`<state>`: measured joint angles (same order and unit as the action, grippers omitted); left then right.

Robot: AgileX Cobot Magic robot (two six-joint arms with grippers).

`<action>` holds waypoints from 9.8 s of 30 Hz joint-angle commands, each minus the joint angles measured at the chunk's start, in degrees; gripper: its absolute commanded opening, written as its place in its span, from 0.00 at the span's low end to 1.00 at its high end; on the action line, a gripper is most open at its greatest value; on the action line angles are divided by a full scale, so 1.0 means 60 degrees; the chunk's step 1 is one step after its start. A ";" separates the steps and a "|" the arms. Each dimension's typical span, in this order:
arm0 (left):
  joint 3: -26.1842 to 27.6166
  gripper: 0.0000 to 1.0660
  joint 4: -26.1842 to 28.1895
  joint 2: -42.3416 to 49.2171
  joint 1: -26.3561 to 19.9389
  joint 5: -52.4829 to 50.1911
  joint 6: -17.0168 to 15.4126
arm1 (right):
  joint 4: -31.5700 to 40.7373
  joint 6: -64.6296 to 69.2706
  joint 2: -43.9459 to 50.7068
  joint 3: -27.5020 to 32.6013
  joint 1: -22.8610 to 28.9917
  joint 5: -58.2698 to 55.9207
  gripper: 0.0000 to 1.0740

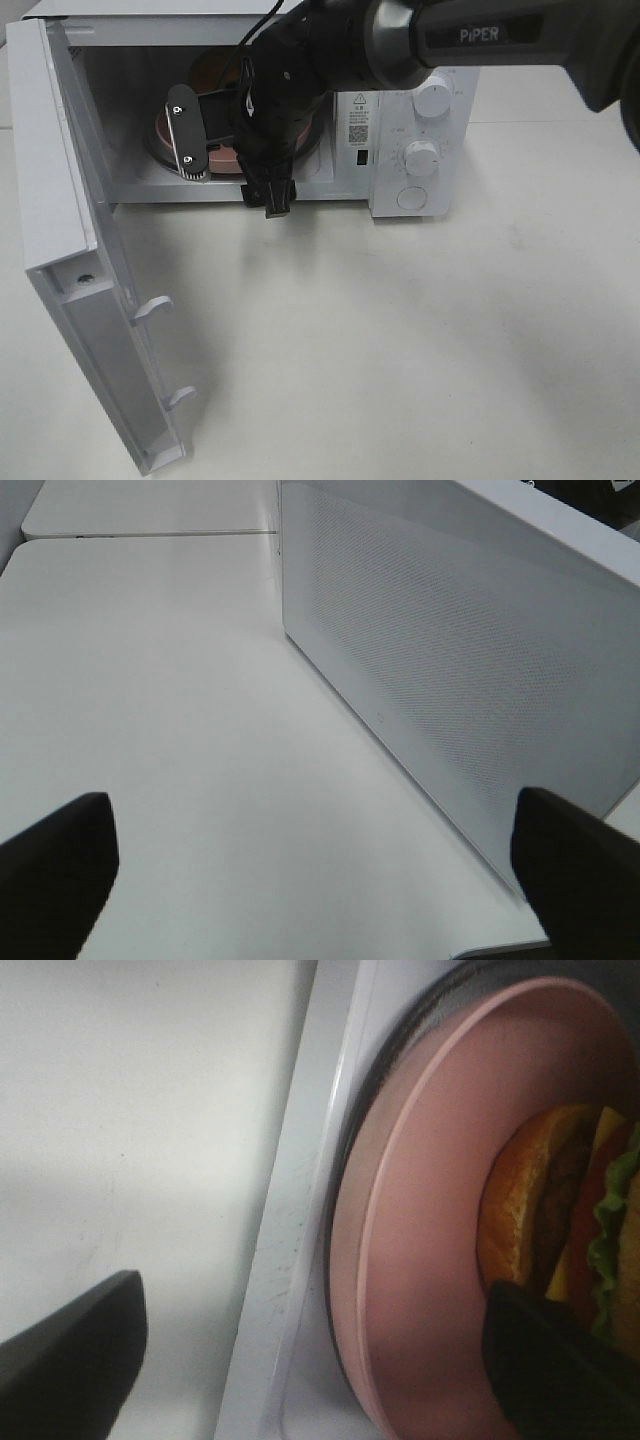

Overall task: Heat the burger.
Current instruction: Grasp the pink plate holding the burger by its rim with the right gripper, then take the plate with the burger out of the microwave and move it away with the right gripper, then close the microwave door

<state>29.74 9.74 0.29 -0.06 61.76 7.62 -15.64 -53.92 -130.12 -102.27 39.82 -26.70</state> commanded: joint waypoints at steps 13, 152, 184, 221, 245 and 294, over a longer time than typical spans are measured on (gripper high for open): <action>-0.0019 0.94 0.0019 0.0153 -0.0019 -0.0067 -0.0019 | 0.0286 0.0095 -0.1595 -0.1958 -0.0420 -0.0267 0.80; -0.0019 0.94 0.0019 0.0153 -0.0019 -0.0067 -0.0019 | -0.2235 0.2798 1.4343 1.3426 -0.0067 -0.0525 0.00; -0.0019 0.94 0.0019 0.0153 -0.0019 -0.0067 -0.0019 | -0.6589 1.4735 1.0619 1.2710 -0.0076 -0.3552 0.00; -0.0019 0.94 0.0019 0.0153 -0.0019 -0.0067 -0.0019 | -0.8031 2.0407 0.4870 1.1812 -0.1518 -0.2951 0.08; -0.0019 0.94 0.0019 0.0153 -0.0019 -0.0067 -0.0019 | -0.2788 1.4200 0.8508 1.0667 -0.1499 -0.2550 0.53; -0.0019 0.94 0.0019 0.0153 -0.0019 -0.0067 -0.0019 | 0.1595 1.0103 2.0655 1.1851 -0.4106 -0.5300 0.71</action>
<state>29.74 9.74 0.29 -0.06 61.76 7.62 -7.22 7.45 -9.57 -32.26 17.82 -58.44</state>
